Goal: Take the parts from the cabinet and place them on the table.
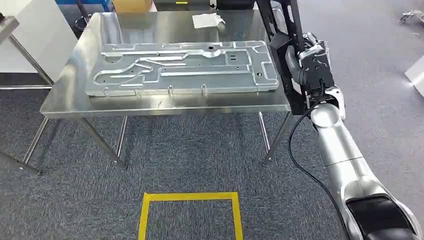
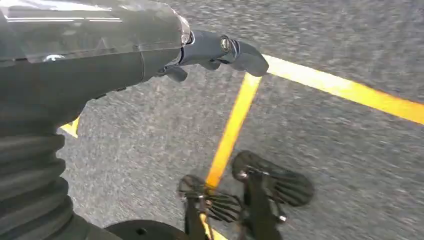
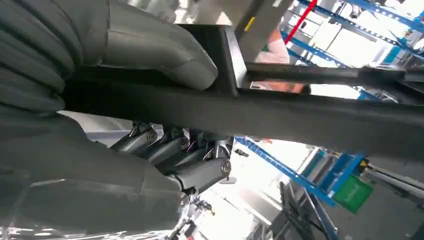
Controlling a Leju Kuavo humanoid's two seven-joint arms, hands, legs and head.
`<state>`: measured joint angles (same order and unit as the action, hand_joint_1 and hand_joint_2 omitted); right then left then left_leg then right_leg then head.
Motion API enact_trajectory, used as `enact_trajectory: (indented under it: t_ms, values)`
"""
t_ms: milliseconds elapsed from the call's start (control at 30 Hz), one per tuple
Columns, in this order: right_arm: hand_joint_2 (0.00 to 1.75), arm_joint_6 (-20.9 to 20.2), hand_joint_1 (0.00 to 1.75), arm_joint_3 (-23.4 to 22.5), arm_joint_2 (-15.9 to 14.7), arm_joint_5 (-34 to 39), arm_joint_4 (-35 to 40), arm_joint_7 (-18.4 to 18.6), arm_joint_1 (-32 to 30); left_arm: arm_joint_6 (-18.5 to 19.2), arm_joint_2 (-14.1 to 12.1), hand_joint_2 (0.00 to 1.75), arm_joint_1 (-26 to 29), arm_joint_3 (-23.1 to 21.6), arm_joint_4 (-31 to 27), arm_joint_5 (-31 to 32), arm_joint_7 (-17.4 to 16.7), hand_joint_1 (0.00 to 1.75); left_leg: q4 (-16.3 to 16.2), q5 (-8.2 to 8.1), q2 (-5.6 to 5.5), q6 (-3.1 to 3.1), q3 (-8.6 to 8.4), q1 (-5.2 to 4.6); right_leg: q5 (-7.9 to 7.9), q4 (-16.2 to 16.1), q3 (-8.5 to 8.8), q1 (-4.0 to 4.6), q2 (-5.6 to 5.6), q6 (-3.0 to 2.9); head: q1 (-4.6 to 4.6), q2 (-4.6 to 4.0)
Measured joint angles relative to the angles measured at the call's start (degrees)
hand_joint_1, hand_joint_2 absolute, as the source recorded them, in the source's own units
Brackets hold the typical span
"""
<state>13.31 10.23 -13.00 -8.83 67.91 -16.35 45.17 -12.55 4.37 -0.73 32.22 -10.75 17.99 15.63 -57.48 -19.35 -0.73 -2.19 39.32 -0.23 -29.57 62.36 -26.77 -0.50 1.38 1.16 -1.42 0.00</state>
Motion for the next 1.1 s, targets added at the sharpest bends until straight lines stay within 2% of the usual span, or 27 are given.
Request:
enact_trajectory:
  t_ms: [33, 67, 100, 133, 167, 200, 233, 267, 300, 367, 400, 433, 467, 533, 567, 600, 667, 700, 733, 767, 833, 867, 900, 967, 1033, 1067, 1100]
  values:
    - [1.75, 0.0, 1.75, 0.0, 0.0, 0.0, -0.2, 0.0, 0.3, 0.0, 0.0, 1.75, 0.0, 0.0, 0.0, 0.0, 0.0, 0.00, 0.5, -0.64, -0.06, -0.26, -0.97, 0.10, 2.44, 5.4, -3.11, -0.14, -0.54, 0.30, 0.04, -0.02]
    - [1.75, 0.0, 1.75, 0.0, 0.0, -0.2, -0.6, -0.1, 0.6, 0.0, 0.0, 1.75, 0.0, 0.1, 0.0, 0.0, 0.0, 0.00, 0.9, -1.39, -0.07, -0.50, -1.91, 0.22, 2.79, 9.5, -6.17, -0.15, -0.74, 0.38, 0.11, -0.02]
    - [1.75, 0.0, 1.75, 0.1, 0.1, -0.3, -1.0, -0.2, 0.7, 0.0, 0.0, 1.75, -0.1, 0.2, 0.0, 0.0, 0.0, 0.00, 1.0, -2.25, -0.15, -0.47, -3.00, 0.31, 1.01, 12.1, -8.80, -0.27, -0.76, 0.54, 0.09, -0.02]
    - [1.75, 0.0, 1.75, 0.1, 0.1, -0.4, -1.5, -0.2, 0.7, 0.0, 0.0, 1.75, -0.1, 0.4, 0.0, 0.0, 0.0, 0.00, 1.2, -3.26, -0.36, -0.43, -4.32, 0.37, -2.56, 13.1, -10.87, -0.41, -0.80, 0.77, 0.09, -0.02]
    - [1.75, 0.0, 1.75, 0.3, 0.2, -0.5, -2.0, -0.2, 0.7, 0.0, 0.0, 1.75, -0.1, 0.4, 0.0, 0.0, 0.0, 0.00, 1.3, -4.46, -0.51, -0.40, -5.84, 0.39, -7.17, 12.9, -12.57, -0.51, -0.88, 1.10, 0.11, -0.02]
    - [1.75, 0.0, 1.75, 0.3, 0.2, -0.6, -2.4, -0.2, 0.7, 0.0, 0.1, 1.75, -0.1, 0.4, 0.0, 0.0, 0.0, 0.00, 1.3, -5.69, -0.68, -0.31, -7.40, 0.40, -10.60, 11.7, -13.66, -0.57, -1.02, 1.28, 0.09, -0.02]
    - [1.75, 0.0, 1.75, 0.4, 0.2, -0.6, -2.6, -0.2, 0.7, 0.0, 0.2, 1.75, -0.1, 0.5, 0.0, 0.0, 0.0, 0.00, 1.3, -6.71, -0.76, -0.23, -8.76, 0.40, -11.92, 9.8, -14.14, -0.65, -1.11, 1.29, 0.09, -0.02]
    - [1.75, 0.0, 1.75, 0.5, 0.2, -0.6, -2.9, -0.3, 0.7, 0.0, 0.2, 1.75, 0.0, 0.5, 0.0, 0.0, -0.1, 0.00, 1.3, -7.75, -0.81, -0.16, -10.17, 0.40, -11.22, 7.1, -14.36, -0.70, -1.14, 1.29, 0.09, -0.02]
    - [1.75, -0.1, 1.75, 0.6, 0.2, -0.6, -3.3, -0.3, 0.7, -0.1, 0.3, 1.75, 0.1, 0.5, 0.0, 0.0, -0.1, 0.00, 1.2, -8.89, -0.81, 0.05, -11.75, 0.37, -6.84, 3.1, -14.39, -0.73, -1.23, 1.27, 0.09, -0.02]
    - [1.75, -0.1, 1.75, 0.6, 0.2, -0.7, -4.3, -0.4, 0.3, -0.3, 0.4, 1.75, 0.2, 0.6, 0.1, 0.2, -0.1, 0.00, 0.3, -11.18, -0.81, 0.80, -13.88, 0.19, 10.91, -4.8, -14.96, -0.44, -1.46, 0.66, 0.07, -0.02]
    - [1.75, -0.1, 1.75, 0.7, 0.2, -0.8, -4.5, -0.4, 0.2, -0.5, 0.4, 1.75, 0.3, 0.7, 0.1, 0.2, -0.1, 0.00, 0.3, -12.10, -1.13, 1.39, -13.86, 0.21, 10.79, -3.2, -14.39, -0.16, -1.56, -0.21, 0.11, -0.02]
    - [1.75, 0.0, 1.75, 0.8, 0.3, -1.1, -4.4, -0.5, -0.2, -0.7, 0.4, 1.75, 0.1, 0.8, 0.1, 0.2, 0.0, 0.00, 0.6, -13.12, -1.07, 1.86, -14.40, 0.15, 10.32, -2.7, -14.39, 0.06, -1.45, -0.67, 0.04, -0.02]
    - [1.75, 0.0, 1.75, 0.8, 0.4, -1.5, -4.3, -0.5, 0.0, -0.7, 0.4, 1.75, -0.2, 0.9, 0.1, 0.5, 0.2, 0.00, -0.8, -12.33, -0.85, 2.10, -14.37, 0.25, 9.69, -2.7, -14.41, 0.12, -1.47, -1.24, 0.13, -0.02]
    - [1.75, 0.1, 1.75, 0.9, 0.4, -2.2, -3.8, -0.4, 0.5, -0.7, 0.4, 1.75, -0.6, 0.9, 0.1, 0.7, 0.5, 0.00, -6.9, -9.92, -0.43, 2.84, -10.54, 0.38, 9.02, -3.4, -13.19, -0.18, -1.41, -2.13, 0.15, -0.02]
    - [1.75, 0.3, 1.75, 0.9, 0.5, -2.5, -3.8, -0.4, 0.5, -0.7, 0.4, 1.75, -0.6, 0.9, 0.1, 0.8, 0.6, 0.00, -10.4, -10.08, -0.13, 3.11, -8.53, 0.43, 8.48, -3.8, -12.40, -0.17, -1.41, -2.63, 0.15, -0.02]
    - [1.75, 0.3, 1.75, 0.9, 0.5, -2.8, -3.8, -0.4, 0.4, -0.6, 0.4, 1.75, -0.8, 0.9, 0.1, 1.0, 0.6, 0.00, -13.4, -11.99, 0.01, 3.34, -6.27, 0.47, 7.88, -3.9, -11.74, -0.16, -1.40, -2.73, 0.18, -0.02]
    - [1.75, 0.3, 1.75, 0.9, 0.7, -3.3, -3.8, -0.1, 0.4, -0.5, 0.4, 1.75, -0.8, 0.9, 0.1, 1.1, 0.7, 0.00, -17.3, -17.25, 0.15, 3.63, -2.28, 0.50, 6.69, -3.9, -10.61, -0.09, -1.22, -2.80, 0.15, -0.02]
    - [1.75, 0.3, 1.75, 1.0, 0.8, -3.8, -3.8, 0.2, 0.3, -0.4, 0.4, 1.75, -0.8, 0.9, 0.1, 1.2, 0.7, 0.00, -17.5, -18.16, 0.20, 3.74, -0.98, 0.50, 6.14, -3.9, -9.97, -0.06, -1.12, -2.78, 0.15, -0.02]
    - [1.75, 0.3, 1.75, 1.0, 0.8, -4.0, -3.8, 0.5, 0.2, -0.3, 0.4, 1.75, -0.8, 0.9, 0.1, 1.2, 0.7, 0.00, -15.9, -17.00, 0.26, 3.69, -0.60, 0.49, 5.52, -3.8, -9.24, -0.02, -1.07, -2.76, 0.18, -0.02]
    - [1.75, 0.3, 1.75, 1.0, 0.8, -4.0, -3.8, 0.5, 0.2, -0.2, 0.4, 1.75, -0.8, 0.9, 0.1, 1.2, 0.8, 0.00, -12.6, -14.00, 0.28, 3.52, -1.07, 0.48, 4.94, -3.8, -8.56, 0.02, -1.06, -2.71, 0.18, -0.02]
    - [1.75, 0.3, 1.75, 1.0, 1.0, -4.4, -3.8, 0.5, 0.2, 0.0, 0.4, 1.75, -0.7, 1.0, 0.1, 1.2, 0.8, 0.00, -2.8, -4.85, 0.31, 2.63, -3.18, 0.28, 3.96, -3.8, -7.24, 0.15, -1.06, -2.53, 0.18, -0.02]
    - [1.75, 0.3, 1.75, 1.0, 1.1, -4.7, -3.9, 0.5, 0.1, 0.0, 0.4, 1.75, -0.6, 1.0, 0.1, 1.2, 0.7, 0.00, -1.6, -4.28, 0.37, 2.04, -3.17, 0.02, 3.72, -3.9, -6.92, 0.17, -1.04, -2.37, 0.20, -0.02]
    - [1.75, 0.3, 1.75, 1.0, 1.2, -5.0, -3.9, 0.7, 0.1, 0.1, 0.4, 1.75, -0.8, 1.0, 0.1, 1.2, 0.8, 0.00, -0.3, -4.82, 0.38, 1.77, -3.11, -0.24, 3.70, -4.0, -7.20, 0.15, -0.96, -2.07, 0.18, -0.02]
    - [1.75, 0.3, 1.75, 1.2, 1.6, -5.9, -3.9, 1.4, -0.1, 0.0, 0.4, 1.75, -0.8, 1.1, 0.1, 1.3, 0.6, 0.00, -0.7, -4.24, 0.31, 1.28, -3.50, -0.37, 3.30, -4.1, -7.06, 0.11, -0.96, -1.37, 0.18, -0.02]
    - [1.75, 0.2, 1.75, 1.4, 2.1, -7.3, -3.9, 2.3, 0.3, 0.0, 0.5, 1.75, -0.9, 1.1, 0.1, 1.8, 0.3, 0.00, 0.9, -3.82, 0.49, 0.84, -4.65, 0.52, 2.52, -4.1, -6.72, 0.24, -1.13, -0.79, 0.15, -0.02]
    - [1.75, 0.2, 1.75, 1.6, 2.4, -8.4, -4.0, 2.7, 1.0, 0.1, 0.5, 1.75, -0.9, 1.1, 0.1, 2.0, 0.3, 0.00, 1.3, -3.81, 0.43, 0.54, -5.00, 0.54, 1.26, -2.0, -7.54, 0.30, -1.15, -0.69, 0.20, -0.02]
    - [1.75, 0.2, 1.75, 1.8, 2.9, -9.7, -4.5, 3.2, 2.0, 0.1, 0.5, 1.75, -1.1, 1.1, 0.1, 2.3, 0.1, 0.00, 1.3, -3.88, 0.46, 0.45, -5.06, 0.54, -0.58, 1.7, -9.51, 0.17, -1.10, -0.59, 0.20, -0.02]
